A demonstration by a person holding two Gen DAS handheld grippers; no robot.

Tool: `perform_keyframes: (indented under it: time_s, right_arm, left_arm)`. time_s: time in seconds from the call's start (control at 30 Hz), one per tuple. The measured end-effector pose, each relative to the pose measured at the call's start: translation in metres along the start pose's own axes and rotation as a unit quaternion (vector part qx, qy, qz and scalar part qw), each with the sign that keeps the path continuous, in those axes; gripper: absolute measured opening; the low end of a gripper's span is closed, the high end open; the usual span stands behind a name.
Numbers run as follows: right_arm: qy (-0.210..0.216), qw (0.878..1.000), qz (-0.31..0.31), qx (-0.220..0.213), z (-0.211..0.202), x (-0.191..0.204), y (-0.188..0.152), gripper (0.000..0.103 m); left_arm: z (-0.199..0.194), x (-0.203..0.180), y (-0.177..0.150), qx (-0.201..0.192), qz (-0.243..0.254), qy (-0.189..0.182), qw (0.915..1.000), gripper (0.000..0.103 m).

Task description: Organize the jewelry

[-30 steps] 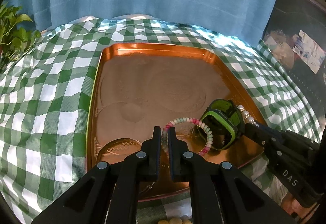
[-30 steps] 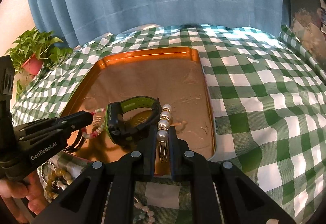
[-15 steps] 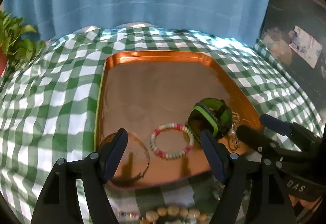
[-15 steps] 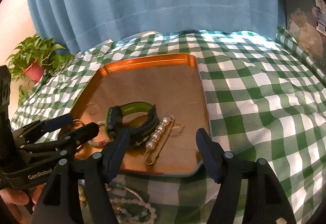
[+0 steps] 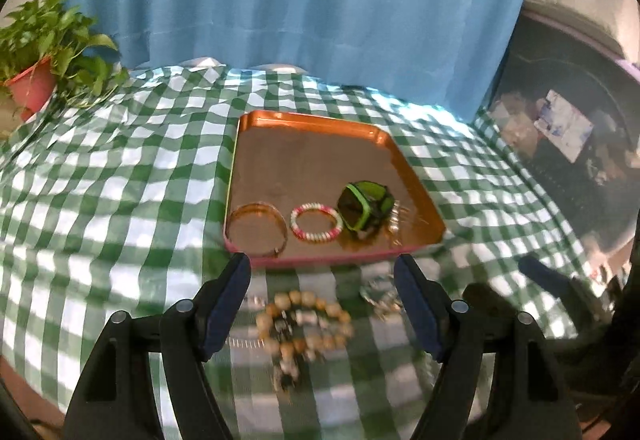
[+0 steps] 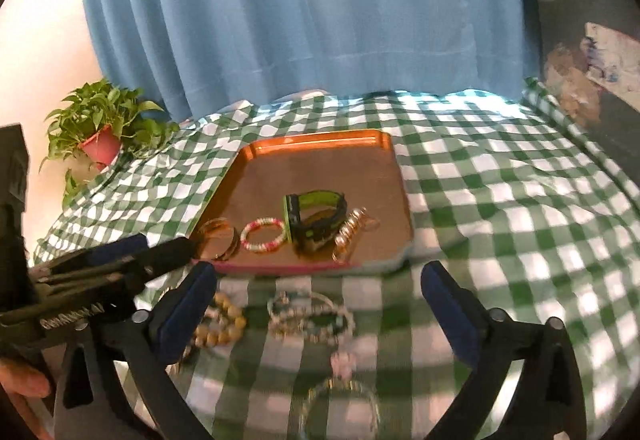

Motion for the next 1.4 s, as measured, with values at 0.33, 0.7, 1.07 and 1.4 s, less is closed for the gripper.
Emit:
perform_keyframes:
  time_s: [0.33,0.7,1.07,1.4]
  right_arm:
    - [-0.014,0.999,-0.052,-0.007,-0.075,0.021,-0.034,0.103]
    - [-0.016,0.994,-0.085,-0.069,-0.182,0.050,-0.043,0.103]
    - [0.024,0.990,-0.083,-0.108,-0.247,0.058,-0.050,0.103]
    - [0.021,0.992,-0.083,-0.096,-0.244,0.062,-0.061,0.103]
  left_arm:
    - [-0.081,-0.038,-0.034,-0.013,0.037,-0.004,0.9992,0.079]
    - [-0.187,-0.089,-0.057,-0.050,0.082,0.029,0.9950,0.094]
    - [-0.259,-0.116,-0.085,-0.126,0.098,0.050,0.9859,0.103]
    - [-0.236,-0.106,-0.086,-0.061,0.095,-0.017,0.9934,0.103]
Point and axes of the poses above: each gripper's, at about its wrist camera, not at the fingertips, and z roughly the way its jaws point, x to its left, y to its top, the point moved 2 cm from there along z, roughly the way its jaws point, and after that the axes turned 5 degrees about -y, right-handed, at the moved point
